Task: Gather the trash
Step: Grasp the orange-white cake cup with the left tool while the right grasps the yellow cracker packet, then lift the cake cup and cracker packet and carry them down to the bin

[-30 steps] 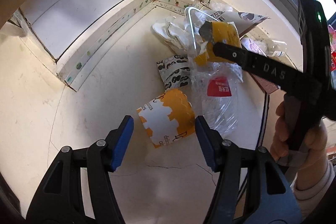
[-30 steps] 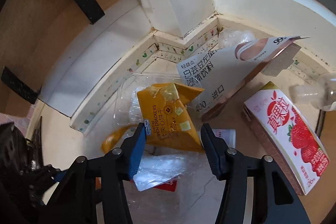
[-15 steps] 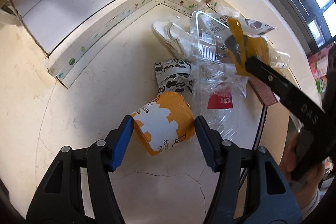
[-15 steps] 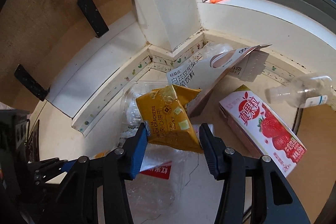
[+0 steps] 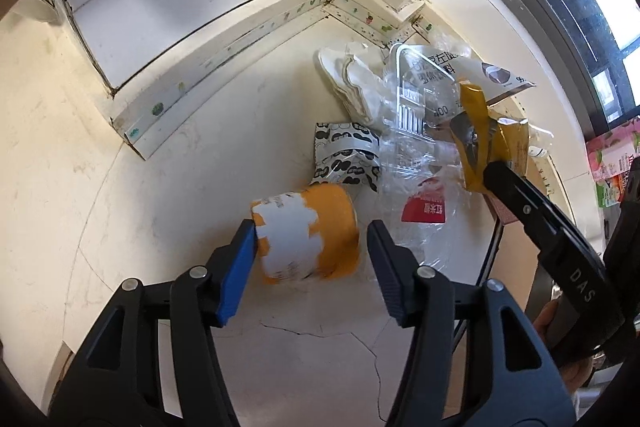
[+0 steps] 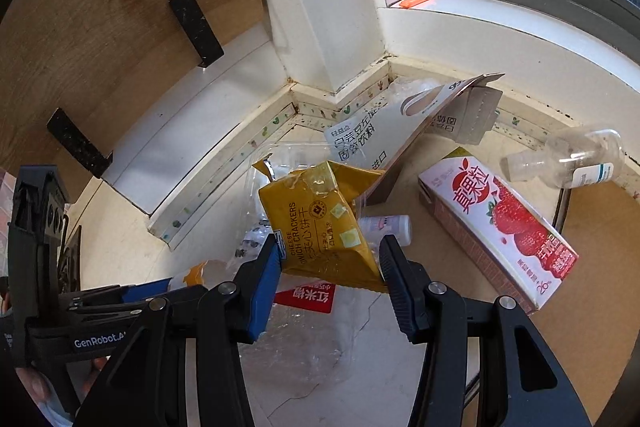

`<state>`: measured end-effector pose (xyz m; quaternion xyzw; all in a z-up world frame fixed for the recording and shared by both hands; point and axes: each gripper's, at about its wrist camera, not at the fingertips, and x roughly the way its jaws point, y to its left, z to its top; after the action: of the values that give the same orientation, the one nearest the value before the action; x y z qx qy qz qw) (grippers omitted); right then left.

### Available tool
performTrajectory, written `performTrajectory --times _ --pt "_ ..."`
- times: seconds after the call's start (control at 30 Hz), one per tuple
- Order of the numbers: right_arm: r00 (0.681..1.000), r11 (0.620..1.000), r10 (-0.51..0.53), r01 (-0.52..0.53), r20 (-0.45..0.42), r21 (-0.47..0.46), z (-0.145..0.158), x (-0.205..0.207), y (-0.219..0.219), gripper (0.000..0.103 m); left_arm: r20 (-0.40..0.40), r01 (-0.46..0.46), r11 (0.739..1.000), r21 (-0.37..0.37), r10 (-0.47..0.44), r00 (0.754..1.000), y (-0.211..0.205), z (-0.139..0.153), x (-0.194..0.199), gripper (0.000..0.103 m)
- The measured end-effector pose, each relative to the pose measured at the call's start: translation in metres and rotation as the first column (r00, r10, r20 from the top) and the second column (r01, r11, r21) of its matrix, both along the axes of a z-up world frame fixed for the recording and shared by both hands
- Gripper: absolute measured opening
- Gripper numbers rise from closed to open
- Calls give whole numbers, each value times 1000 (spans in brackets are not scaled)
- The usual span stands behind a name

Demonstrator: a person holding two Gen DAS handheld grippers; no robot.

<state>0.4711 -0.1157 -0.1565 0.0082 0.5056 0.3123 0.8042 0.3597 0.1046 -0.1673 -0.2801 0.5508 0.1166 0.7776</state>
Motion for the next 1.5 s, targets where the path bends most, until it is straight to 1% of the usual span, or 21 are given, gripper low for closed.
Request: performTrajectory --times 0.13,0.27,0.37,0.4,0.43,0.6,0.83,0.93,1.1,1.27,1.5 --pt "1000 1000 -1 1 3 5 1 -3 -1 50 1 12 1000 -2 -12 1000 -4 1 1 54" --pt "1000 1000 2 -2 2 2 2 -4 -1 50 -39 14 999 29 -13 999 -8 -7 4 54" --pt "1000 1000 -2 2 -1 6 4 -4 -3 50 -39 19 999 25 -18 999 -9 -11 4 53" --pt "1000 1000 -2 2 -2 5 4 -5 -3 50 -37 19 999 34 -18 999 -9 -12 3 48" --pt "1000 1000 -2 2 -3 4 4 -6 -4 50 -31 20 999 39 -19 999 -10 -12 2 47" --pt "1000 1000 -1 1 -6 2 5 -15 -10 50 -3 21 998 57 -20 1000 -14 -5 -5 47" --pt "1000 1000 -17 17 -10 -5 13 -41 -22 50 37 69 995 77 -72 997 -25 17 -25 47" --pt "1000 1000 -30 30 -6 -9 20 -61 -25 50 55 106 989 103 -112 992 -29 31 -44 47" --pt "998 997 -70 70 -3 -13 35 -105 -28 50 91 168 979 117 -179 980 -32 56 -82 47" --pt "992 992 -124 125 14 -14 55 -168 -27 50 119 250 958 138 -267 956 -34 77 -131 47" --pt "980 980 -198 199 21 -22 70 -274 -19 50 130 367 917 156 -387 913 -40 87 -204 47"
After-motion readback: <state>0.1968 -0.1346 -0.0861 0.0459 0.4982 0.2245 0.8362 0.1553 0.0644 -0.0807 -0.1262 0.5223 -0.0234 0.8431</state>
